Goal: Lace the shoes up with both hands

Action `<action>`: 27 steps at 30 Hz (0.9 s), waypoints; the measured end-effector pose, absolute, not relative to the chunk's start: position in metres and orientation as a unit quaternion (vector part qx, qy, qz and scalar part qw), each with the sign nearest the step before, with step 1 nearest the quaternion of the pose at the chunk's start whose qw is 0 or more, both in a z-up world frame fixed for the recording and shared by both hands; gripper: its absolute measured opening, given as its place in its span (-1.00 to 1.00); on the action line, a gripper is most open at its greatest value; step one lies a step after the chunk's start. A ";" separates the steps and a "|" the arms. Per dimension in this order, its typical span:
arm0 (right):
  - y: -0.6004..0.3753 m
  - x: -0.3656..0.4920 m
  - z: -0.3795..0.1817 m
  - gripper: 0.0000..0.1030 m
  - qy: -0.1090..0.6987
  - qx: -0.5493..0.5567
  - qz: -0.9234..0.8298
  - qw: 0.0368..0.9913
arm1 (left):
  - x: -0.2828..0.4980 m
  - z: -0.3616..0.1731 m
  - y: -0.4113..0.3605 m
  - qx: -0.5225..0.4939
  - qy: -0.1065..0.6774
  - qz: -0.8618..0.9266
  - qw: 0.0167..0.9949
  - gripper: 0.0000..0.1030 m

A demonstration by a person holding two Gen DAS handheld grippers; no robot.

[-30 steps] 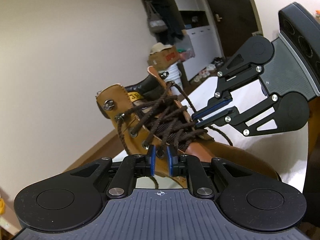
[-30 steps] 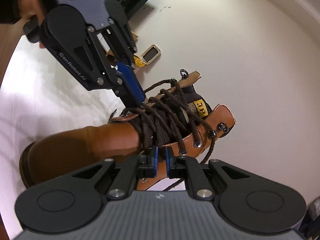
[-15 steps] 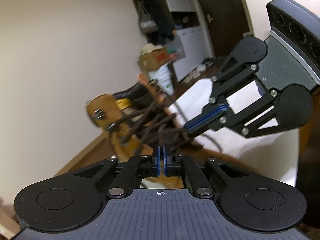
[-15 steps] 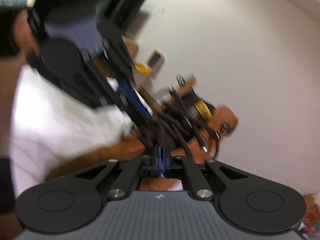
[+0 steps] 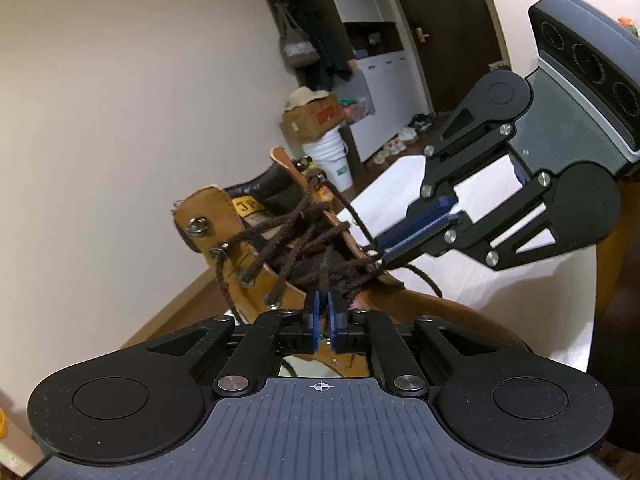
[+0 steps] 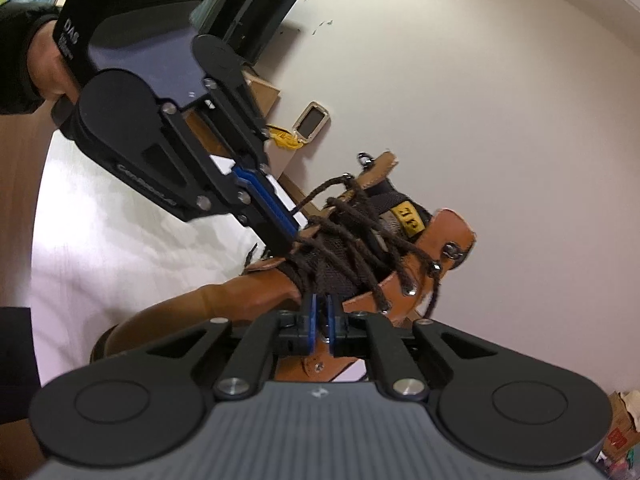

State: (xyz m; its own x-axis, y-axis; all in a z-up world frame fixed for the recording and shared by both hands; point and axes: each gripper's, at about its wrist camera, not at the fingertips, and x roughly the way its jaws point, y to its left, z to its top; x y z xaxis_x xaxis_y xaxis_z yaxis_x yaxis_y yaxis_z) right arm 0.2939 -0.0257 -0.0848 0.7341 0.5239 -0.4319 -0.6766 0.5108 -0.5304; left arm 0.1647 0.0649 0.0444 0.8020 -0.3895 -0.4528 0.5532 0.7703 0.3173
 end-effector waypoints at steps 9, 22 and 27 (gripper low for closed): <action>-0.031 0.310 -0.079 -0.78 0.097 -0.348 0.314 0.878 | 0.175 0.040 0.063 0.276 0.173 -0.227 0.918 -0.82; -0.013 0.318 -0.088 -0.78 0.080 -0.414 0.308 0.853 | 0.180 0.035 0.052 0.335 0.154 -0.221 0.903 -0.86; -0.005 0.315 -0.093 -0.78 0.070 -0.447 0.300 0.840 | 0.183 0.033 0.052 0.324 0.159 -0.224 0.905 -0.91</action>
